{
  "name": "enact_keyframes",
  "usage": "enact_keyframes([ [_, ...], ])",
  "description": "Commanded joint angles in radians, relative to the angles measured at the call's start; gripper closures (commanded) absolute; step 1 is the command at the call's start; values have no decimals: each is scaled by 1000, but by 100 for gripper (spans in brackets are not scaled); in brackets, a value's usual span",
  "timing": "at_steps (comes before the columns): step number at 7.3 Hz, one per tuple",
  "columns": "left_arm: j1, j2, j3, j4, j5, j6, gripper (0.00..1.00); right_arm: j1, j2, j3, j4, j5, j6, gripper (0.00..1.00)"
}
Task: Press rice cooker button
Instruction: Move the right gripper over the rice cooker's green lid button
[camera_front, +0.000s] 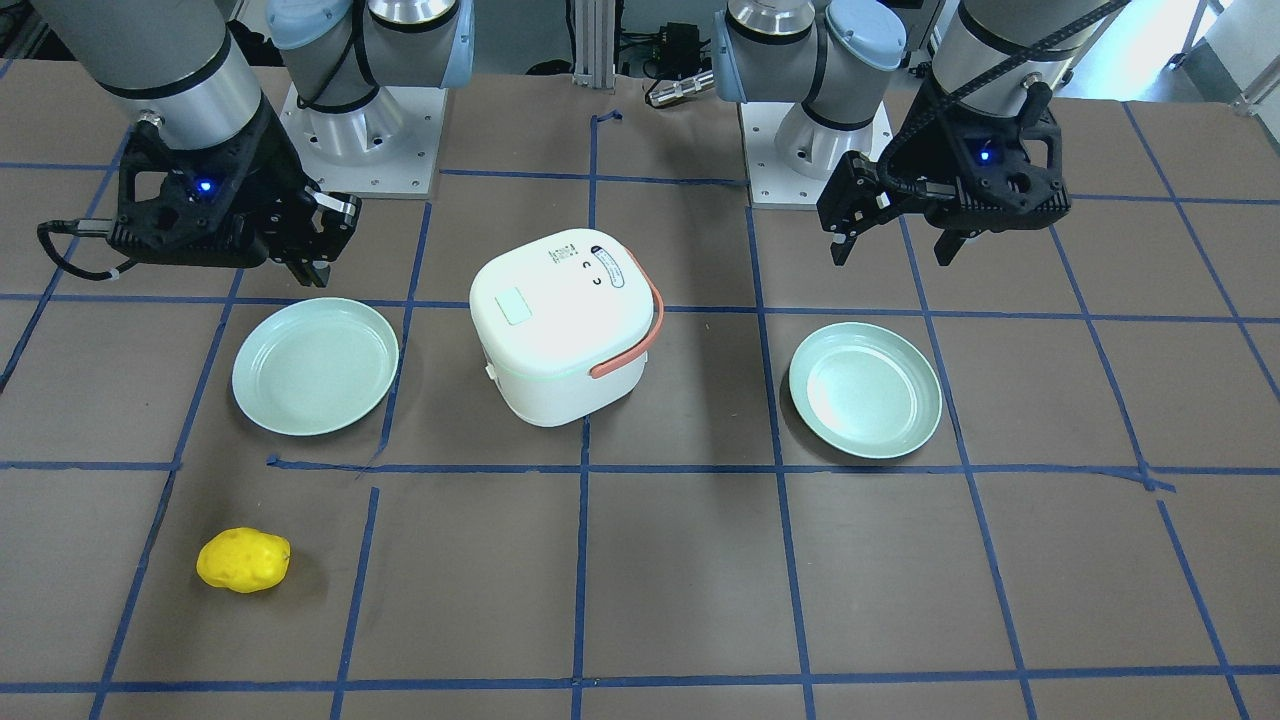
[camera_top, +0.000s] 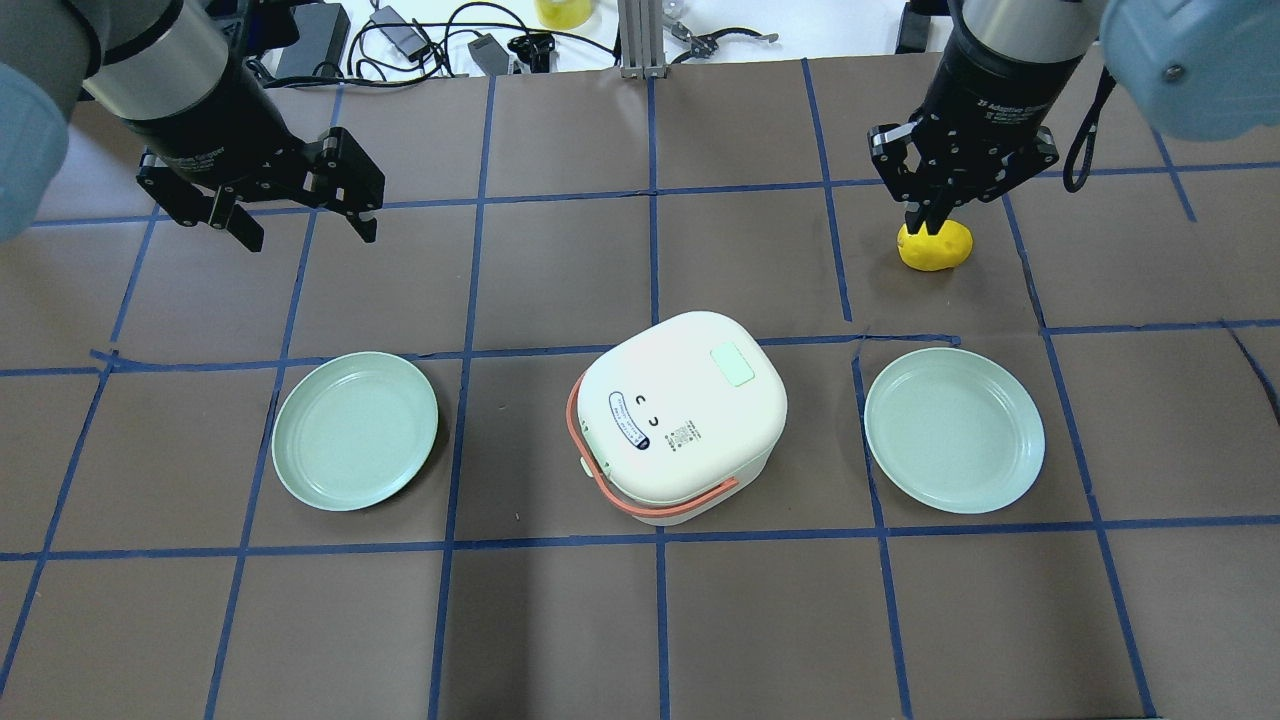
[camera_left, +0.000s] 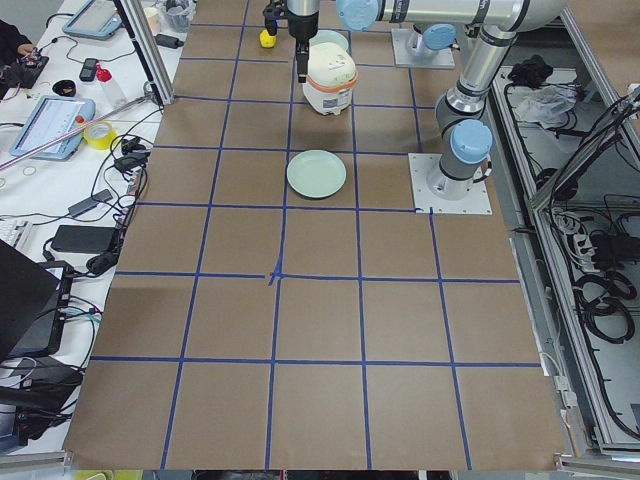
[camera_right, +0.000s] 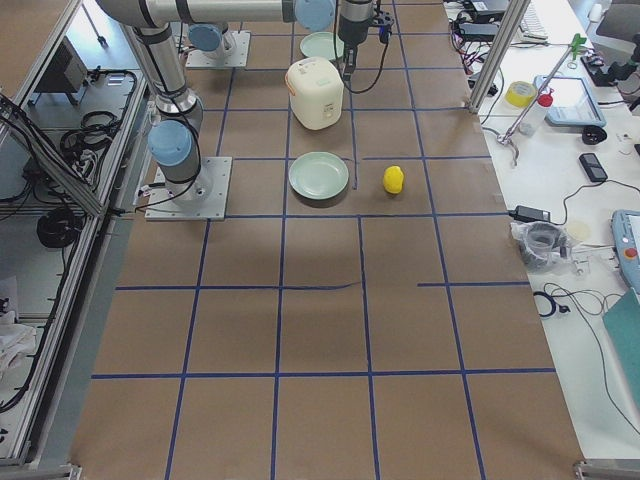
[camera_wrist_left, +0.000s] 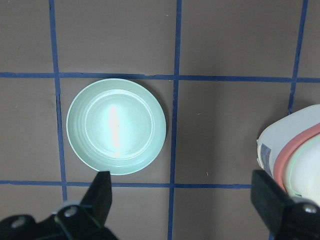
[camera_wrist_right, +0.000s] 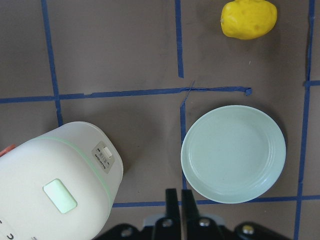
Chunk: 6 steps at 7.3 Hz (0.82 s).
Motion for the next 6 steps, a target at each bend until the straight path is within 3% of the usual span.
enact_keyframes([
  [1,0,0,0,0,0,0,0,55,17,4,3,37,51,100],
  [6,0,0,0,0,0,0,0,176,67,99,-113,68,148,100],
])
